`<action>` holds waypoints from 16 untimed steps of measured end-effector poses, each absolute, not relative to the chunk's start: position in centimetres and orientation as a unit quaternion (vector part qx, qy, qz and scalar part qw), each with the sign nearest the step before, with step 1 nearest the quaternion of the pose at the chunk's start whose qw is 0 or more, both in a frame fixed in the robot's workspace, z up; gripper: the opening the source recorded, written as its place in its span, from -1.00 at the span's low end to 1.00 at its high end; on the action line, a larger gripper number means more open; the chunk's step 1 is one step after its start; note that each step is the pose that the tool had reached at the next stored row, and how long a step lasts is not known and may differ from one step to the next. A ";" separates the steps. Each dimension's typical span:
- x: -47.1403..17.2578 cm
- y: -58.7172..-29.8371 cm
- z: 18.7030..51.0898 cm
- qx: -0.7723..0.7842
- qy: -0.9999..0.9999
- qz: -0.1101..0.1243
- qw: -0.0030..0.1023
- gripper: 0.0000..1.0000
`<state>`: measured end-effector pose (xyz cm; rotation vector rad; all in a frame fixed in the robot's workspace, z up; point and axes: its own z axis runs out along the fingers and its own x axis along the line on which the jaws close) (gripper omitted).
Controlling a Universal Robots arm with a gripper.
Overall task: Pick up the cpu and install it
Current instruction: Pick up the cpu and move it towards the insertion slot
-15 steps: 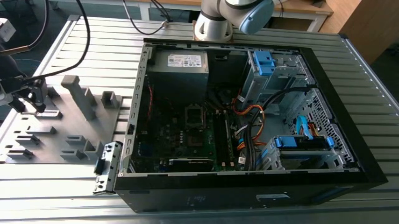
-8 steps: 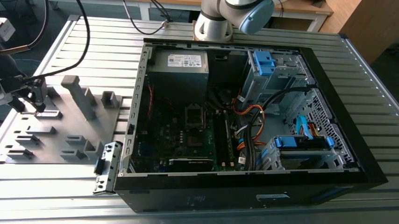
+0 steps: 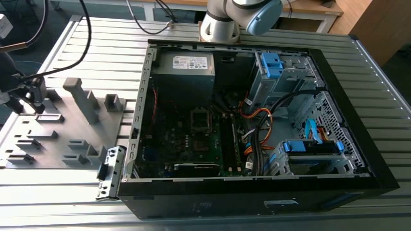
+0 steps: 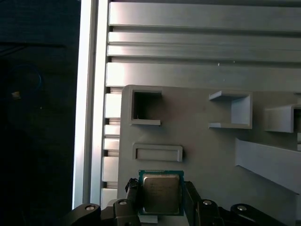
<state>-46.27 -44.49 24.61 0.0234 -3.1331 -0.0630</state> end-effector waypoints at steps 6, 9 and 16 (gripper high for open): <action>-46.3 -44.5 25.9 0.007 -1.000 -0.020 0.004 -0.06; -46.3 -44.5 26.6 0.007 -1.000 -0.020 0.004 -0.06; -46.3 -44.5 28.2 0.007 -1.000 -0.020 0.004 -0.06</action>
